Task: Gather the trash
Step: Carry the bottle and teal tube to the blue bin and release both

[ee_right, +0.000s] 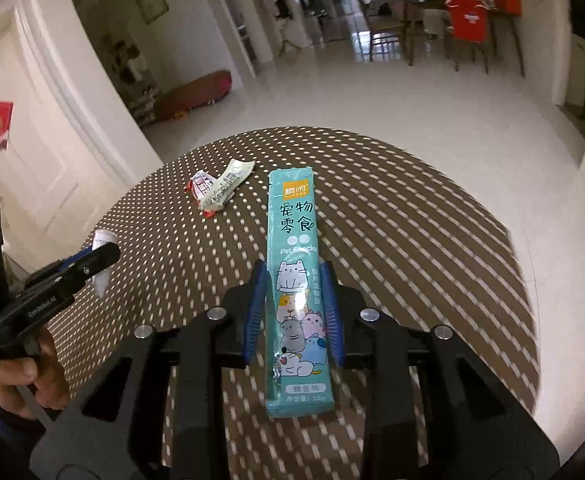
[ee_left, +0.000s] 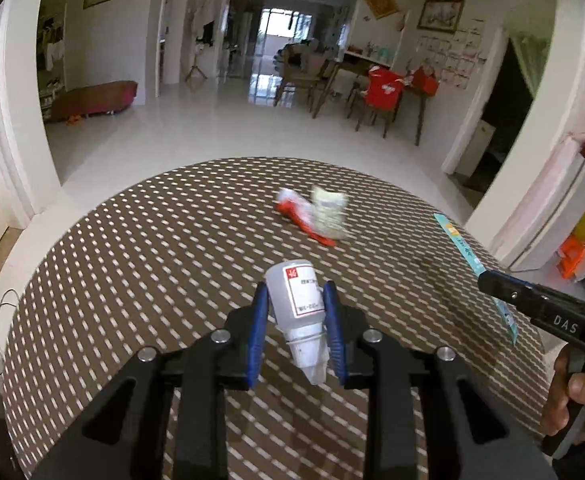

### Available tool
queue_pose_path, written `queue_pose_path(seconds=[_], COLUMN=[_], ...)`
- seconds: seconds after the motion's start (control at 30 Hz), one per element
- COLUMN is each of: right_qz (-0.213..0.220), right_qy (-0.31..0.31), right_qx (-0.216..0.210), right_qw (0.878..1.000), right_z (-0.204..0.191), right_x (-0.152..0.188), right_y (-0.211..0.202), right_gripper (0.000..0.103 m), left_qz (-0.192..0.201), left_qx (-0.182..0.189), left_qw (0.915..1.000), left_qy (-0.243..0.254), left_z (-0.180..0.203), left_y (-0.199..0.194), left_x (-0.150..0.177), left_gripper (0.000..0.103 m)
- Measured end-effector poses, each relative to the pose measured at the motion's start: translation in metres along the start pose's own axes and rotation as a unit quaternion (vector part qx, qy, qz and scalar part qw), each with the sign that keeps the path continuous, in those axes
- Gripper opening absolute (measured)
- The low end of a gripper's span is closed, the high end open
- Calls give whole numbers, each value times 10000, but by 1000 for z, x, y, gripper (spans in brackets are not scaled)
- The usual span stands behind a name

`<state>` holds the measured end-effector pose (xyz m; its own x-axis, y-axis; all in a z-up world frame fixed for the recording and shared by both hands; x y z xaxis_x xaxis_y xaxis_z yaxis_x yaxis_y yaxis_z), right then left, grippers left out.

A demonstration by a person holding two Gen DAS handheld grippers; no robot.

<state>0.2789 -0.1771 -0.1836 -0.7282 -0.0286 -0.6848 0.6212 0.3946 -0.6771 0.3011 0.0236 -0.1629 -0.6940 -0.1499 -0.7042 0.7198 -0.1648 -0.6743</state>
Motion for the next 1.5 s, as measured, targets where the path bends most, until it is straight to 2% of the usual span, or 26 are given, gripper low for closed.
queue_pose_path(seconds=[0.17, 0.47, 0.7, 0.9, 1.13, 1.27, 1.5], right_qz=[306, 794, 1128, 1216, 931, 767, 522], right_qy=[278, 674, 1019, 1622, 2342, 2710, 3069], right_qx=[-38, -39, 242, 586, 1002, 1087, 1084], right_qw=[9991, 9946, 9881, 9775, 9625, 9533, 9441], right_z=[22, 72, 120, 184, 262, 296, 334], right_x=[17, 31, 46, 76, 126, 149, 173], right_y=[-44, -107, -153, -176, -179, -171, -153], right_gripper=[27, 27, 27, 27, 27, 27, 28], left_qz=[74, 65, 23, -105, -674, -1011, -1706], left_qx=[303, 852, 1138, 1511, 1881, 1842, 1731], left_qw=[9994, 9946, 9900, 9792, 9621, 9527, 9422], left_qy=[169, 586, 838, 1352, 1855, 2194, 2307], left_z=[47, 132, 184, 253, 335, 368, 397], left_y=[-21, -31, -33, -29, 8, 36, 95], left_x=[21, 44, 50, 67, 104, 123, 149], left_gripper=[27, 27, 27, 27, 27, 27, 27])
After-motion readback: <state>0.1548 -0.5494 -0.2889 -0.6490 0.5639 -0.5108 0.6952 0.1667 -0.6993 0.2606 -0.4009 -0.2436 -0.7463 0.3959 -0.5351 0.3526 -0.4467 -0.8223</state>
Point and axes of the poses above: each gripper's, at about its wrist camera, not at the fingertips, and y roughly the way its jaws point, z to its right, x to its underside, the point moved 6 cm from there along y, roughly the way its jaws point, and after that the axes turned 3 degrees about -y, right-handed, at the moved point
